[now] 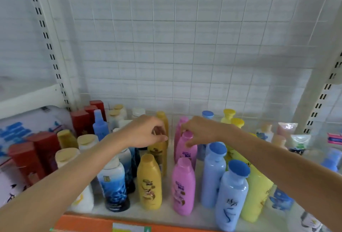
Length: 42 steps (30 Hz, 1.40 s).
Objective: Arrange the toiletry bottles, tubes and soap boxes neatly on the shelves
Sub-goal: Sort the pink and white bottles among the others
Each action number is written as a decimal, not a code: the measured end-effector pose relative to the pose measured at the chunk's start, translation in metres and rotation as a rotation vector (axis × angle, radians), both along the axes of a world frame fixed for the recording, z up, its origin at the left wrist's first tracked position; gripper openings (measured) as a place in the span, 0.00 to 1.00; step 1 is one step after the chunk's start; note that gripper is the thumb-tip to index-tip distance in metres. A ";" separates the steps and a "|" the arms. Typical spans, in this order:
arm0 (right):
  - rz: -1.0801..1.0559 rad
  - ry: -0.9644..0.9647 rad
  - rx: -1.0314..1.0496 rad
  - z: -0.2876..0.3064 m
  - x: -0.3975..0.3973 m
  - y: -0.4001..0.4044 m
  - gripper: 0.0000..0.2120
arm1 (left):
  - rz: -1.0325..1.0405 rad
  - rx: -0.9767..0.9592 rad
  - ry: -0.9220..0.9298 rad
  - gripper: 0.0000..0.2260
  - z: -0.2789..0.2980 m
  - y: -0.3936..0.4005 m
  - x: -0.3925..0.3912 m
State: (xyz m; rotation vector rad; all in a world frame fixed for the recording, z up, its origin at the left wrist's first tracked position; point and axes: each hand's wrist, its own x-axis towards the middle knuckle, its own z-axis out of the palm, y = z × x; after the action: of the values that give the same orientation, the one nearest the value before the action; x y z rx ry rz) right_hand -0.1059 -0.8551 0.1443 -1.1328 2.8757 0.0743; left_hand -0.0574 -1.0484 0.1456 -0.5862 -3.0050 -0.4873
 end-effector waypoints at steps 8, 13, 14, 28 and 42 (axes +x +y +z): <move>-0.011 -0.091 0.053 -0.005 -0.003 -0.002 0.18 | -0.099 0.003 0.025 0.11 0.000 0.019 -0.006; -0.093 -0.044 -0.128 0.020 0.009 0.035 0.17 | -0.151 0.052 0.078 0.12 0.006 0.045 -0.011; -0.098 -0.002 -0.177 0.026 0.013 0.047 0.16 | -0.168 0.067 0.084 0.10 0.007 0.053 -0.011; -0.500 0.078 -0.232 0.036 0.097 0.212 0.15 | -0.484 0.024 0.113 0.12 0.009 0.193 -0.007; -0.483 -0.049 -0.100 -0.005 0.111 0.247 0.18 | -0.436 -0.009 0.061 0.10 0.000 0.210 0.000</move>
State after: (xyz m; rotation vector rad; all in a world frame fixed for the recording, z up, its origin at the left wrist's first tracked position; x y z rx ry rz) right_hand 0.0053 -0.6083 0.1398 -0.4142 3.0425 -0.1156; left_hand -0.0571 -0.8380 0.1456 -1.2421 -2.8166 -0.4600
